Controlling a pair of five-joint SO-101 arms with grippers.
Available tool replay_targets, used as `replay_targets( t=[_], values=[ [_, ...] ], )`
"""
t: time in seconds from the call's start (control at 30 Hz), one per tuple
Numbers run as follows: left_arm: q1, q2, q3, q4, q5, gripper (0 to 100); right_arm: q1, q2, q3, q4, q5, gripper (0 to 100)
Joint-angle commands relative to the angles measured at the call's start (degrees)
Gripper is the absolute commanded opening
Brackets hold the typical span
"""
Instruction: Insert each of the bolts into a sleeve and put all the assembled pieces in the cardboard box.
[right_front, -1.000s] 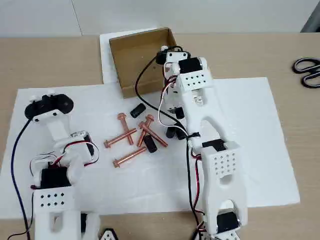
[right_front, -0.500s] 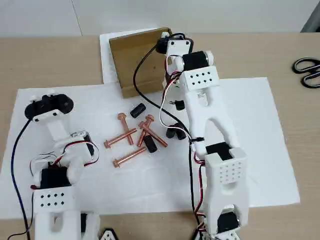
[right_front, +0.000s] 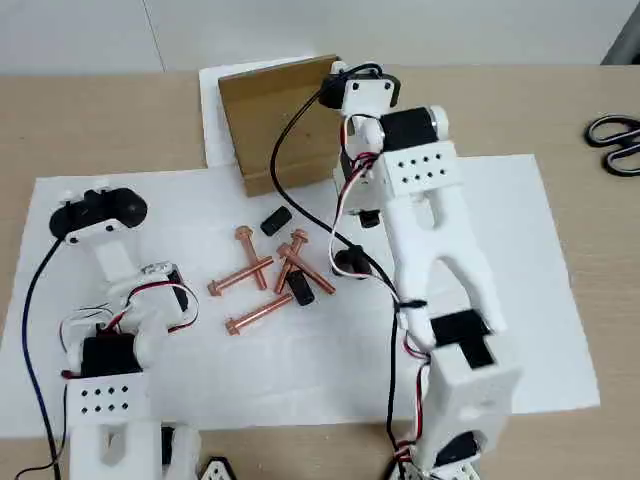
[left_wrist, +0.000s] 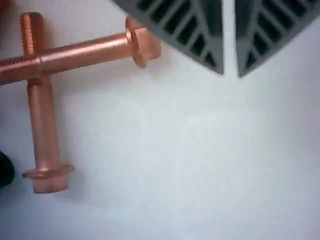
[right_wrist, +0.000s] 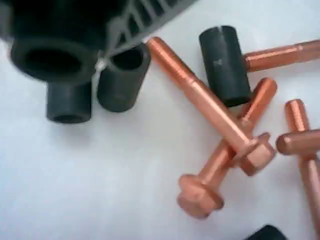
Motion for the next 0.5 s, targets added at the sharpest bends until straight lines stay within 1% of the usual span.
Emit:
replay_targets(
  t=[0.0, 0.17, 0.47],
  values=[
    [0.0, 0.3, -0.4, -1.1, 0.0, 1, 0.7, -8.3, 1.0, 0.3, -0.4, 0.3],
    [0.0, 0.3, -0.4, -1.1, 0.0, 1, 0.2, -13.7, 3.5, 0.2, -0.4, 0.4],
    [0.0, 0.4, -0.4, -1.1, 0.0, 1, 0.2, -23.2, 15.6, 0.1, -0.3, 0.4]
  ],
)
